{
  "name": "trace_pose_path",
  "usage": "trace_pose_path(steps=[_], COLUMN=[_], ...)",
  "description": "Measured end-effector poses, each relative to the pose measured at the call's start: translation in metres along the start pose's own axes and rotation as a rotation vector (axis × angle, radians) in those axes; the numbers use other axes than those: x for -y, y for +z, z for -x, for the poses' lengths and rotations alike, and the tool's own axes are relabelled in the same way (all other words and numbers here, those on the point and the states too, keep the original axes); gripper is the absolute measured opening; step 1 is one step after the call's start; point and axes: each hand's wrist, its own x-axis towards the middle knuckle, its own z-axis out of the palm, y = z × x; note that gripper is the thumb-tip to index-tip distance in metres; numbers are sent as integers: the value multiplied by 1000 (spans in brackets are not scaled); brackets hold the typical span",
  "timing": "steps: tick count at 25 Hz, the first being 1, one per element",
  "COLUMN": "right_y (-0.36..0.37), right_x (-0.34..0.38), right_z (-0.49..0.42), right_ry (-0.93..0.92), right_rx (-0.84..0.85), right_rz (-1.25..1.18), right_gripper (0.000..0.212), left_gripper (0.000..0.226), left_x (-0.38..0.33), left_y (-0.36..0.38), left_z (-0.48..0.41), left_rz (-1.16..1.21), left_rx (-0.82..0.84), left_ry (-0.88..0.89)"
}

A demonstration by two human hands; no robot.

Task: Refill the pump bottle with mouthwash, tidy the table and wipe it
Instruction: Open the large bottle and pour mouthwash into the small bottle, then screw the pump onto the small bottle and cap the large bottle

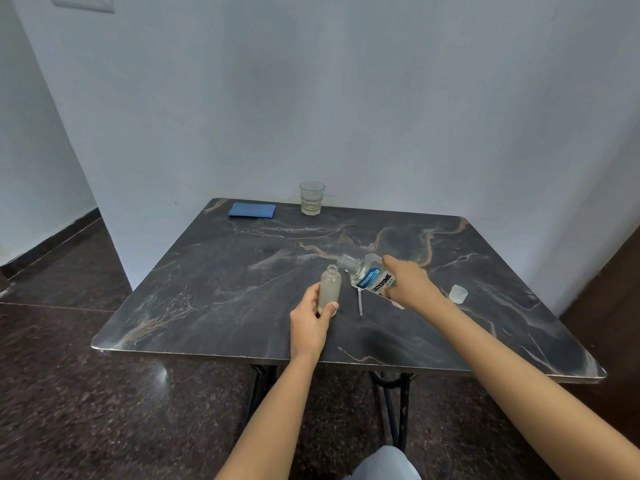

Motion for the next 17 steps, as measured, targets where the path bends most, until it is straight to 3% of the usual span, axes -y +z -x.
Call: trace_pose_path(steps=[3,8,13,17], right_y=[8,39,56,62], right_x=[-16,-48,-73,-80], right_z=[6,4,-2,-9], right_ry=[75,194,241,234], right_rx=[-81,-283,-287,-240], right_rz=[-467,-947,-1171,-1141], right_gripper=[42,40,43,46], left_gripper=[44,42,41,44], left_x=[0,0,2,3], left_y=[0,0,1,2], left_z=[0,0,-2,-3], left_rz=[19,20,18,28], left_rx=[2,13,16,19], left_ry=[-14,-12,-1,-7])
